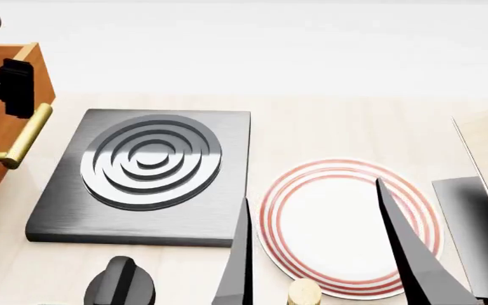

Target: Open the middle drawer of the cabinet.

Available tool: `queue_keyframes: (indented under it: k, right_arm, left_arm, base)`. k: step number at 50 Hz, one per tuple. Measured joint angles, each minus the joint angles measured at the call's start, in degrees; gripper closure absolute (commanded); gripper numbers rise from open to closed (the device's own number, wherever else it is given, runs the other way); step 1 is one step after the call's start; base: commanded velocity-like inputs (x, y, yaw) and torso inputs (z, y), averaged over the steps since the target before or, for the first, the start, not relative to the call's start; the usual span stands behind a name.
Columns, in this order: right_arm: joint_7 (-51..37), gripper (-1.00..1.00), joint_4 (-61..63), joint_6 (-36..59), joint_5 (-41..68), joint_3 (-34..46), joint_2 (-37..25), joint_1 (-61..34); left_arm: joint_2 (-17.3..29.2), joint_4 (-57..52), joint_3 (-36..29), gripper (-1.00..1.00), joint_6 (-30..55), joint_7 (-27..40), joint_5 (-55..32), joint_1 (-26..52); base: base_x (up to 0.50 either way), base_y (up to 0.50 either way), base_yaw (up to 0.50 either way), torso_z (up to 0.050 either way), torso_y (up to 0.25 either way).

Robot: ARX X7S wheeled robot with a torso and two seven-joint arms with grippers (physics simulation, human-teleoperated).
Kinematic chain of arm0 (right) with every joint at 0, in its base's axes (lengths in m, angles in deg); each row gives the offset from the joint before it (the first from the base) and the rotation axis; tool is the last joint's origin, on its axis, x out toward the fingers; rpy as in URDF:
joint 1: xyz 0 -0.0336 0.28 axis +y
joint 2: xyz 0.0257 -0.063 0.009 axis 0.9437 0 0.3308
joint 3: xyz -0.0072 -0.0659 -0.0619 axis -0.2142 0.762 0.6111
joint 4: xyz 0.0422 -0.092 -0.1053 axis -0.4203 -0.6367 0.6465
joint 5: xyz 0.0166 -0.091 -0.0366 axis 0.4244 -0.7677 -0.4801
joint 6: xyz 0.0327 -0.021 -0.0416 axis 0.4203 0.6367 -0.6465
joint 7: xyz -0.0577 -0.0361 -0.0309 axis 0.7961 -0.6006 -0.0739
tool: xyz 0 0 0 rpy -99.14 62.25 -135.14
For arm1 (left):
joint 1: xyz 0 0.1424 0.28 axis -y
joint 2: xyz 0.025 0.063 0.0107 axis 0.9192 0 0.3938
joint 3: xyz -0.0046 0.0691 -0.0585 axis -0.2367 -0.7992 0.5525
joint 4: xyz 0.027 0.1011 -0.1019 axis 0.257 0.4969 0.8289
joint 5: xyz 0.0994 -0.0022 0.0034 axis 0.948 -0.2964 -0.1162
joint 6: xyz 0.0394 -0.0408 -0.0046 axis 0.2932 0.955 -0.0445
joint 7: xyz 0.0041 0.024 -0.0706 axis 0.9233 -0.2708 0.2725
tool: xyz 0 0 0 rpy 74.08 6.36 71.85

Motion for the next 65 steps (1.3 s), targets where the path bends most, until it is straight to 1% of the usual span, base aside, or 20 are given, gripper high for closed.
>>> queue_keyframes:
  k: [7,29,42,54,65]
  right_arm:
    - [0.2,-1.00,-0.1,0.0,0.0,-0.1,0.0,0.1]
    - [0.7,-1.00,-0.6,0.1,-0.2,-0.1,0.4,0.6]
    - [1.1,-1.00,-1.0,-0.2,-0.3,-0.1,0.6,0.9]
    - [1.4,-1.00,-1.4,-0.5,-0.3,-0.2,0.7,1.3]
    - [1.7,-1.00,-1.6,-0.6,-0.3,-0.4,0.8,1.5]
  left_arm:
    - [-1.6,3.4,-0.3,-1.00,-0.5,-1.3,0.6,0.0]
    - [-10.8,24.9,-1.9,-1.00,-6.7,-9.6,5.0,1.7]
    - [-14.2,32.0,-1.3,-1.00,-8.8,-12.4,6.8,2.1]
    - [-15.5,34.1,2.3,-1.00,-8.7,-13.0,10.3,1.8]
    - [-16.2,34.7,9.8,-1.00,-7.7,-13.4,17.6,0.9]
  base:
    - [0.00,0.00,0.00,0.000,0.000]
    - [0.00,0.00,0.00,0.000,0.000]
    - [0.00,0.00,0.00,0.000,0.000]
    - [0.00,0.00,0.00,0.000,0.000]
    - [0.00,0.00,0.00,0.000,0.000]
